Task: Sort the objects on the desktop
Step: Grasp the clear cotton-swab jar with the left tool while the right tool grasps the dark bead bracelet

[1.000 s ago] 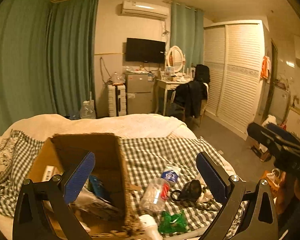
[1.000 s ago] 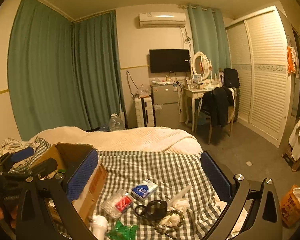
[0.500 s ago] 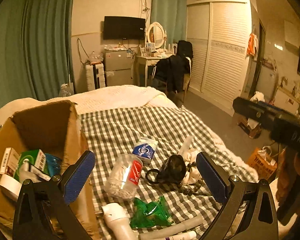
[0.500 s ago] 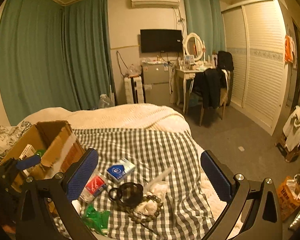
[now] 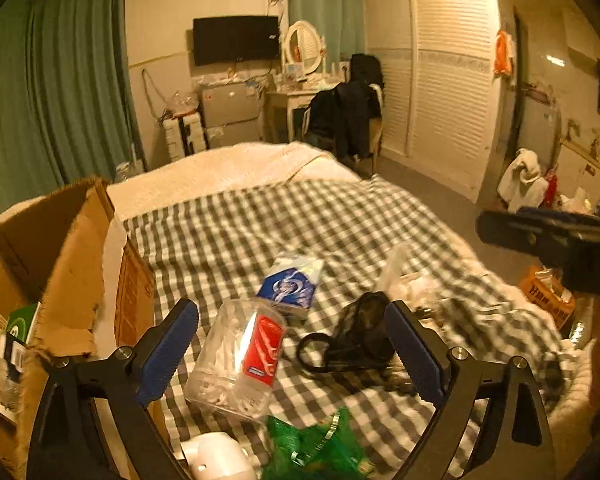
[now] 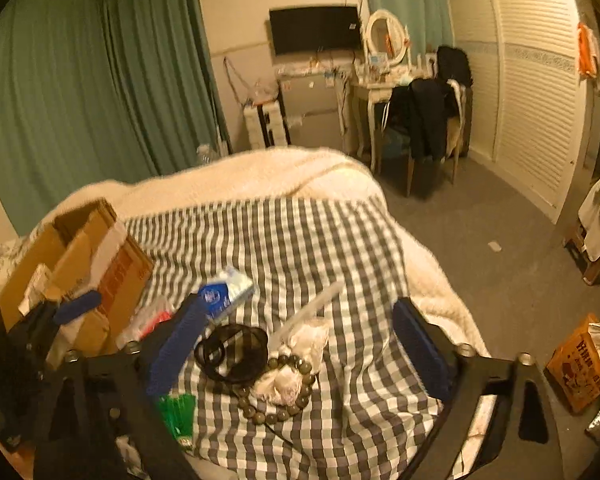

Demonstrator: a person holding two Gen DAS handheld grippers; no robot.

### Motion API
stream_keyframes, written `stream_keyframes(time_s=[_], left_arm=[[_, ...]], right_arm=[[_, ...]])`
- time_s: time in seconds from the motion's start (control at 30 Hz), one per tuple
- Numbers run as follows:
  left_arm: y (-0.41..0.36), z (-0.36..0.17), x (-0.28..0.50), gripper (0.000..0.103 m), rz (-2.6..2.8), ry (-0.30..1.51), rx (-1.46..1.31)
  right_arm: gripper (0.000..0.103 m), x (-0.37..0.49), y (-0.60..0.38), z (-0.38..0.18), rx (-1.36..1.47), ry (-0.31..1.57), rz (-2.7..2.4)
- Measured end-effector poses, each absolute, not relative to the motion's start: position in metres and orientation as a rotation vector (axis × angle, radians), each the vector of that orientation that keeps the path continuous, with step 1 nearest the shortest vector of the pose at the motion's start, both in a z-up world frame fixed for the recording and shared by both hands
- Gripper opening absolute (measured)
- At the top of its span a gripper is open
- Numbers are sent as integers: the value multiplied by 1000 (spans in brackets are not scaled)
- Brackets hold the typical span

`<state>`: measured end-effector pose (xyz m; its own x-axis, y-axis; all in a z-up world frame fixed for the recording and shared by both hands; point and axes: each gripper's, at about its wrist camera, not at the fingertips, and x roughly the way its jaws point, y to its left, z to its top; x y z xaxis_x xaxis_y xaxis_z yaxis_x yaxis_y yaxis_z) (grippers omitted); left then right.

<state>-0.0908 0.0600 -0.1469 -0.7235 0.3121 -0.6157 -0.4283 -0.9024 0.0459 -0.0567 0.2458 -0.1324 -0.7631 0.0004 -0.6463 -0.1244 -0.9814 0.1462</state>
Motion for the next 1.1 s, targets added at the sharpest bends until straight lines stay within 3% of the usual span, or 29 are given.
stream_keyframes(time_s=[0.1, 0.2, 0.57, 0.73, 0.83, 1.0, 1.1], left_arm=[[56, -161, -104, 94, 2570, 255, -944], [56, -170, -109, 93, 2568, 292, -971], [59, -200, -126, 92, 2602, 470, -1088], [43, -211, -144, 92, 2571, 359, -1216], [36, -223, -155, 92, 2489, 259, -1326], [23, -230, -161, 72, 2436, 138, -1395], [23, -229, -158, 71, 2430, 147, -1380]], right_arm=[[56, -66, 247, -150, -1178, 296, 2834], [43, -73, 248, -167, -1281, 296, 2795], [37, -91, 248, -214, -1548, 299, 2678], [36, -96, 247, -226, -1611, 318, 2661], [28, -99, 247, -233, -1637, 359, 2656], [20, -102, 245, -240, -1670, 407, 2646], [14, -103, 244, -242, -1679, 419, 2646]])
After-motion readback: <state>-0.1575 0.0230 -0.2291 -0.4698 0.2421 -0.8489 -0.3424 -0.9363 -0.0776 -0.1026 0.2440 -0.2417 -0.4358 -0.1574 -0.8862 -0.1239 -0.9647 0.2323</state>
